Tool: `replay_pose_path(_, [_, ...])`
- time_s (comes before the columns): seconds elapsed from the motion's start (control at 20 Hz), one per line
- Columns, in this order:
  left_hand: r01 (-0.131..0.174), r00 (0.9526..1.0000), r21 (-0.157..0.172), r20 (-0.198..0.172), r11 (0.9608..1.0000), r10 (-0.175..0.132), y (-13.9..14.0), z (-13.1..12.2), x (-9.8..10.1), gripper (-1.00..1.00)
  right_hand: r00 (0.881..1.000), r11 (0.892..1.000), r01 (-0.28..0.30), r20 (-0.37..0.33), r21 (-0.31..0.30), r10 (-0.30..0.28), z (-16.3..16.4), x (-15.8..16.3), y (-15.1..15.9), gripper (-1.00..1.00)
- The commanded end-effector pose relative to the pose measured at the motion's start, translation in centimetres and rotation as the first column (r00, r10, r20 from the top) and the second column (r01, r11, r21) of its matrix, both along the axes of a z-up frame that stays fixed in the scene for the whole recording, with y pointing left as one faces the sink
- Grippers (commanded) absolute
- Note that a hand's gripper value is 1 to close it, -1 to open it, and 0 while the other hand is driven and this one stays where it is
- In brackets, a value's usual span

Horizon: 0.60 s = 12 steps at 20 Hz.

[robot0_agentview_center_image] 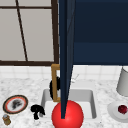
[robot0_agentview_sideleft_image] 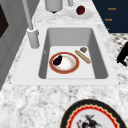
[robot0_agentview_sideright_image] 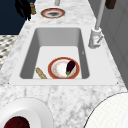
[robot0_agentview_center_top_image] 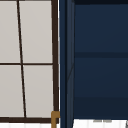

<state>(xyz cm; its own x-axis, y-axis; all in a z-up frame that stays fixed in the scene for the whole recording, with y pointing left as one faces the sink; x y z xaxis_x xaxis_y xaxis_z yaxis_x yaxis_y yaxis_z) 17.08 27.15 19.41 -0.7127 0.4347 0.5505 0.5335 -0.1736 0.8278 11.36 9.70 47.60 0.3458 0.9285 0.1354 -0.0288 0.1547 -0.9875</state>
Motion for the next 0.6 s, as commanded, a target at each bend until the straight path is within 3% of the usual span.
replay_pose_path(0.0, [0.0, 1.0, 0.0, 0.0, 1.0, 0.0, 0.0, 0.0, 0.0, 0.0, 1.0, 0.999, 0.0, -0.007, 0.032, 0.0, 3.0, -0.3, -1.4, -1.0])
replay_pose_path(0.15, [0.0, 1.0, 0.0, 0.0, 1.0, 0.0, 0.0, 0.0, 0.0, 0.0, 1.0, 0.999, 0.003, -0.006, 0.041, -0.003, 5.4, -1.1, -2.3, -1.0])
replay_pose_path(0.55, [0.0, 1.0, 0.0, 0.0, 1.0, 0.0, 0.0, 0.0, 0.0, 0.0, 1.0, 0.986, -0.014, 0.009, 0.166, 0.013, 11.5, -4.8, -4.6, -1.0])
